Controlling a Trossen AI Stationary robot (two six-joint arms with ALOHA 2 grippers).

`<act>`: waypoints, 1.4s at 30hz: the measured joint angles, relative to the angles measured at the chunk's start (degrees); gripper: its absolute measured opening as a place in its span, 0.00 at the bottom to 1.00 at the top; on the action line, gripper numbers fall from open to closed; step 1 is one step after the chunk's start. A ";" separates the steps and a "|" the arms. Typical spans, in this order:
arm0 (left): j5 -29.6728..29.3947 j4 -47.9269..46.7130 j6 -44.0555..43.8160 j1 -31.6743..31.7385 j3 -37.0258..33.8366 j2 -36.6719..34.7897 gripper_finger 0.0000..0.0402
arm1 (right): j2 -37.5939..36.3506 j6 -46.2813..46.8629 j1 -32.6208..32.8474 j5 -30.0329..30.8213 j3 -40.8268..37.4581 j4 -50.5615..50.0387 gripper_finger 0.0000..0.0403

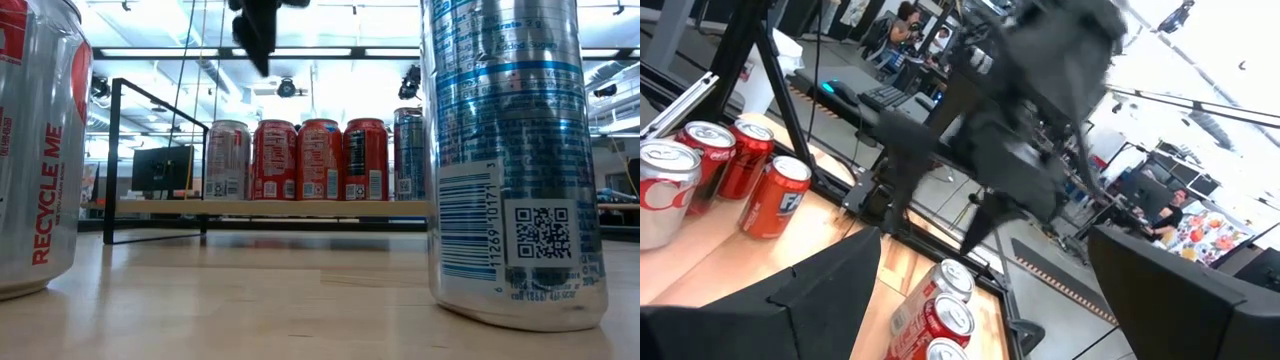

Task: Place canned beverage on shelf
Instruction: Put the blue soda can aligned with the other blue soda can on the shelf

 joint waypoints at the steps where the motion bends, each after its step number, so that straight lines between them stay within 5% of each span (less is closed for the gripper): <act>1: -1.83 1.44 -0.43 -1.88 0.00 0.00 0.98 | 0.00 0.02 -0.12 0.00 0.00 0.21 0.91; 7: -15.72 8.56 -6.55 -13.08 -0.77 -0.03 0.97 | 0.00 1.49 -0.22 -0.07 0.00 2.75 0.91; 20: -16.84 15.40 -27.49 -28.62 -13.21 0.02 0.97 | 0.47 3.64 -0.22 -2.08 0.00 3.80 0.91; 28: -16.97 25.08 -29.85 -29.91 -20.04 0.04 0.97 | 2.47 2.69 -0.27 -2.00 0.00 5.04 0.91; 42: -14.30 25.83 -30.92 -28.97 -20.48 0.07 0.97 | 3.06 3.00 -0.31 1.27 0.02 6.94 0.87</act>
